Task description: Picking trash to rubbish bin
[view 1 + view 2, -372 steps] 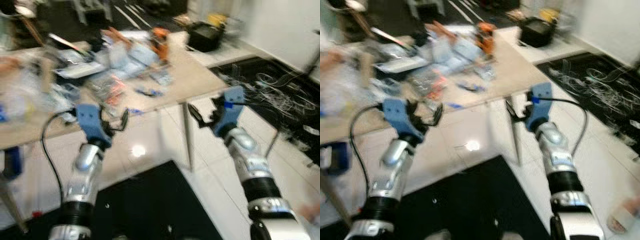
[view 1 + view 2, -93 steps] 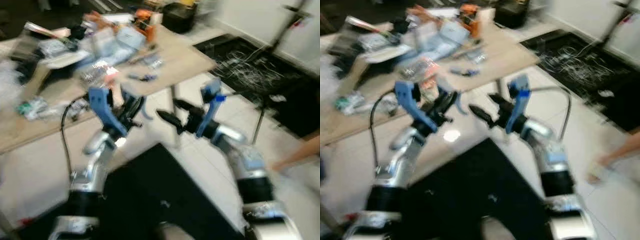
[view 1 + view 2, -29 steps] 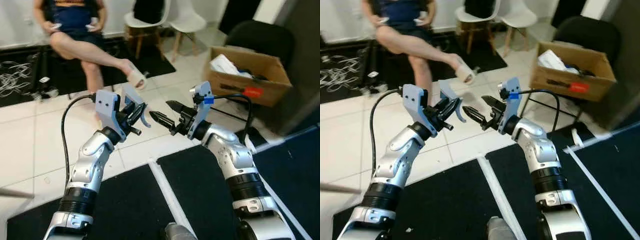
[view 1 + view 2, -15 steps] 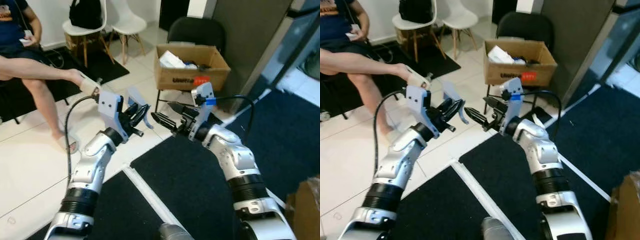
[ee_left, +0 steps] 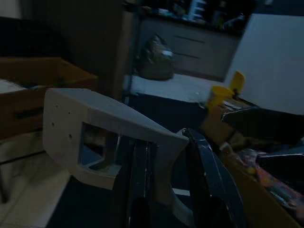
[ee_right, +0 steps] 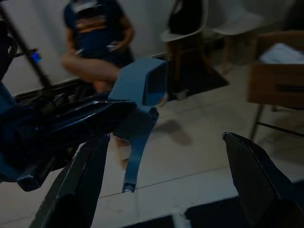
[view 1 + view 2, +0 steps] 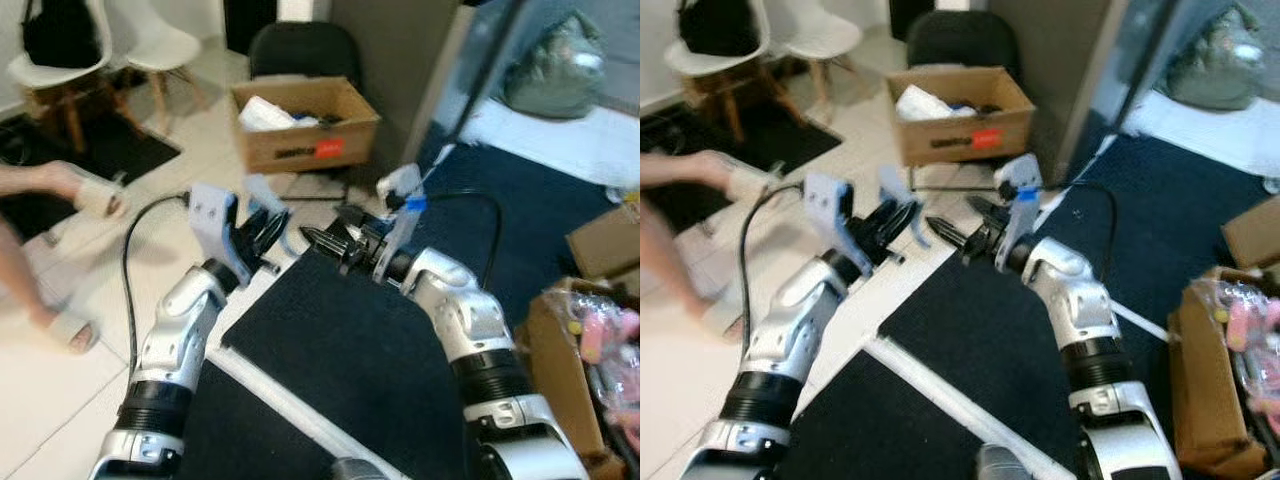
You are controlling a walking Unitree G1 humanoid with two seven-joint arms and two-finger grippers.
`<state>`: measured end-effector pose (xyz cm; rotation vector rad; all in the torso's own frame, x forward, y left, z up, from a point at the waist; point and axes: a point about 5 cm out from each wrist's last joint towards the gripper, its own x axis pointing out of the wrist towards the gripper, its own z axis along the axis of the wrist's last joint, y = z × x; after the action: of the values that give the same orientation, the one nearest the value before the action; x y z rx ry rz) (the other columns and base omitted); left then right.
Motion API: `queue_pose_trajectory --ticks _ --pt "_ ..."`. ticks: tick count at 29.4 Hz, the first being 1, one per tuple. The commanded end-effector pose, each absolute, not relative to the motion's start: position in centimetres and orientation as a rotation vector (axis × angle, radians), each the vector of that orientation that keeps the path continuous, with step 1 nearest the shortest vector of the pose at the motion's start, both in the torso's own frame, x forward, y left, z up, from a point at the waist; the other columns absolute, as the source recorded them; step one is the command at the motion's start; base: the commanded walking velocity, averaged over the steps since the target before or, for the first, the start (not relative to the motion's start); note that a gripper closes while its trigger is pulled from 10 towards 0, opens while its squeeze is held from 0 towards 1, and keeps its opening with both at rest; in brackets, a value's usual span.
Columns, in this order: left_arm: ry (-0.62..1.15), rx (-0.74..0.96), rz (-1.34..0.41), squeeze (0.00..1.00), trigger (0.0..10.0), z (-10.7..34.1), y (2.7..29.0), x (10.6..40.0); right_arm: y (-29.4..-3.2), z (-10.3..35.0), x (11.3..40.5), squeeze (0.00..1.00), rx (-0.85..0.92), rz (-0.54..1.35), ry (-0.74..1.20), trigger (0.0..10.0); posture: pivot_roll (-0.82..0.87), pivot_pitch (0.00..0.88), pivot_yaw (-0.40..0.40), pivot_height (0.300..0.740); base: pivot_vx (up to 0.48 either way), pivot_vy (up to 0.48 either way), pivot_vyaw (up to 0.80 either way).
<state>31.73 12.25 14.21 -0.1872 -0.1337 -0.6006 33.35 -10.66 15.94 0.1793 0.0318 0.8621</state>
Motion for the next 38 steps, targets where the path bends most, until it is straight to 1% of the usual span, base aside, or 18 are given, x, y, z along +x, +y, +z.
queue_pose_trajectory --ticks 1,11,23,27,31,38 --pt "-0.13 -0.194 -0.607 0.0 10.0 14.2 12.1 31.7 -10.9 15.9 33.3 0.0 0.175 0.857 0.032 10.0 -0.06 0.0 -0.011 0.74 0.0 0.0 -0.77" --pt "-0.13 -0.191 -0.602 0.0 10.0 14.2 12.1 31.8 -10.8 15.8 33.3 0.0 0.173 0.858 0.033 10.0 -0.06 0.0 -0.012 0.74 0.0 0.0 -0.77" --pt "-0.142 -0.241 -0.526 0.0 10.0 14.1 12.9 31.8 -10.8 15.9 33.3 0.0 0.176 0.858 0.026 10.0 -0.06 0.0 -0.012 0.74 0.0 0.0 -0.78" --pt "-0.149 -0.278 -0.493 0.0 10.0 14.1 13.3 31.8 -10.9 16.0 33.3 0.0 0.191 0.857 0.009 10.0 -0.06 0.0 -0.012 0.74 0.157 0.0 0.0" --pt "-0.153 -0.309 -0.475 0.0 10.0 14.1 13.5 31.9 -11.0 16.1 33.2 0.0 0.202 0.857 -0.006 10.0 -0.06 0.0 -0.012 0.74 0.442 0.0 0.0" --pt "-0.148 -0.305 -0.486 0.0 10.0 14.1 13.4 32.0 -11.0 16.2 33.3 0.0 0.201 0.857 -0.009 10.0 -0.06 0.0 -0.009 0.74 0.48 0.0 0.0"
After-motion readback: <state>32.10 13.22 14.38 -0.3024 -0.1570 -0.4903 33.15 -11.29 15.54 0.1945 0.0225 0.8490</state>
